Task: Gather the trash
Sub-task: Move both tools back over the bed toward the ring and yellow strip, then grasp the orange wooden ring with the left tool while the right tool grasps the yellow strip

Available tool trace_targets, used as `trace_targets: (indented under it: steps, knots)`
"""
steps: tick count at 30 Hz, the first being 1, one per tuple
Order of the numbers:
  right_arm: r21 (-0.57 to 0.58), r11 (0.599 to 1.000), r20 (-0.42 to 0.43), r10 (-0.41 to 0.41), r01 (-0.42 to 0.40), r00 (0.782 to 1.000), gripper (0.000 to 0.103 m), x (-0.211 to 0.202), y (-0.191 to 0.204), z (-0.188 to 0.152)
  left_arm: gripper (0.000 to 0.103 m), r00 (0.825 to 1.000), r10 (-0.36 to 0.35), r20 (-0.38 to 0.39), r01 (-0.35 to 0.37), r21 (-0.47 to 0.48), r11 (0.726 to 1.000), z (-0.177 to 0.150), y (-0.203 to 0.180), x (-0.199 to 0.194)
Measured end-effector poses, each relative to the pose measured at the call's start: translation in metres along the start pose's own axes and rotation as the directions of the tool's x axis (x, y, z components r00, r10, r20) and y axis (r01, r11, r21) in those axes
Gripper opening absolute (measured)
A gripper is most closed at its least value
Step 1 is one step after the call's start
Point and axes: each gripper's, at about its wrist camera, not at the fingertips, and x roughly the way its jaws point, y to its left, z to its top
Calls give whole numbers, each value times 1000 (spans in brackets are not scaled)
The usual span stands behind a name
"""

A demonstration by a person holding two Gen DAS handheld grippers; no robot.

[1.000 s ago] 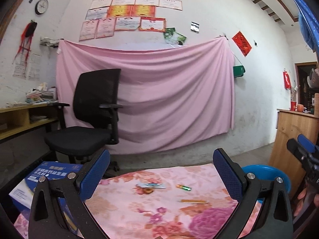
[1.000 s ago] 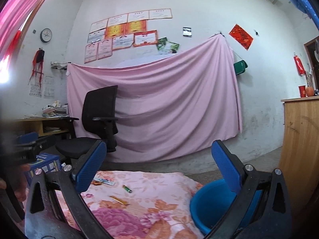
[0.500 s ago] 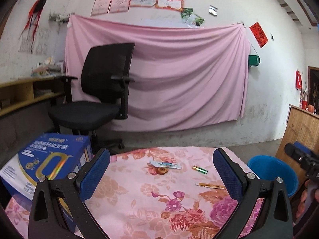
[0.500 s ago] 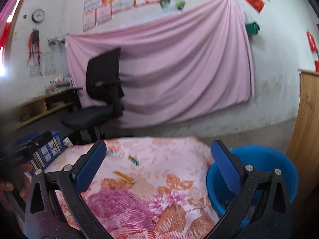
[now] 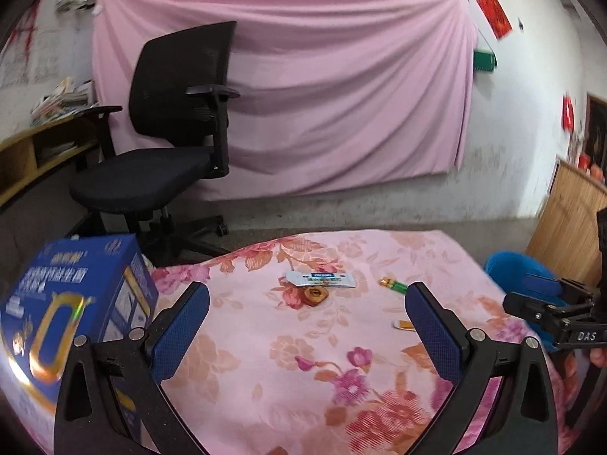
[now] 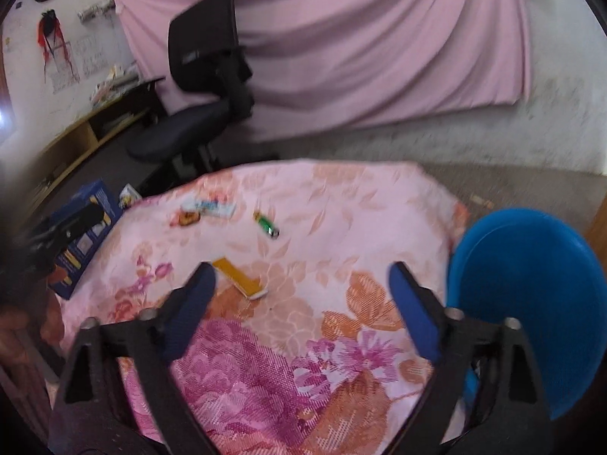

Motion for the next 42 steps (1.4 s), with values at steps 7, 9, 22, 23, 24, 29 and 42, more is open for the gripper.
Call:
trace_targets:
  steps: [7, 9, 22, 23, 24, 29, 42]
  knots:
    - [-3, 997, -133, 75, -76, 988, 86, 33, 7, 4, 81, 988, -16, -154, 18, 18, 1000, -3, 5, 50]
    - [-20, 995, -154, 94, -99, 984, 85, 40, 13, 6, 72, 975, -25, -219, 26, -2, 1000, -6, 9, 67]
    - [-136, 985, -265, 63, -102, 962, 73, 77, 46, 10, 54, 922, -102, -373, 109, -1, 994, -8, 3, 119]
    - [-149, 984, -266, 52, -94, 963, 71, 78, 47, 11, 54, 922, -101, -374, 106, -6, 994, -6, 4, 121]
    - [-165, 982, -267, 40, -87, 963, 69, 80, 49, 11, 53, 922, -97, -375, 99, -13, 995, -6, 7, 125]
    - [-176, 980, -263, 48, -97, 964, 58, 81, 50, 11, 48, 911, -101, -400, 106, -10, 994, -2, 9, 133]
    - [-61, 991, -244, 97, -115, 965, 42, 70, 38, 6, 18, 910, -99, -402, 142, 79, 987, -8, -8, 132]
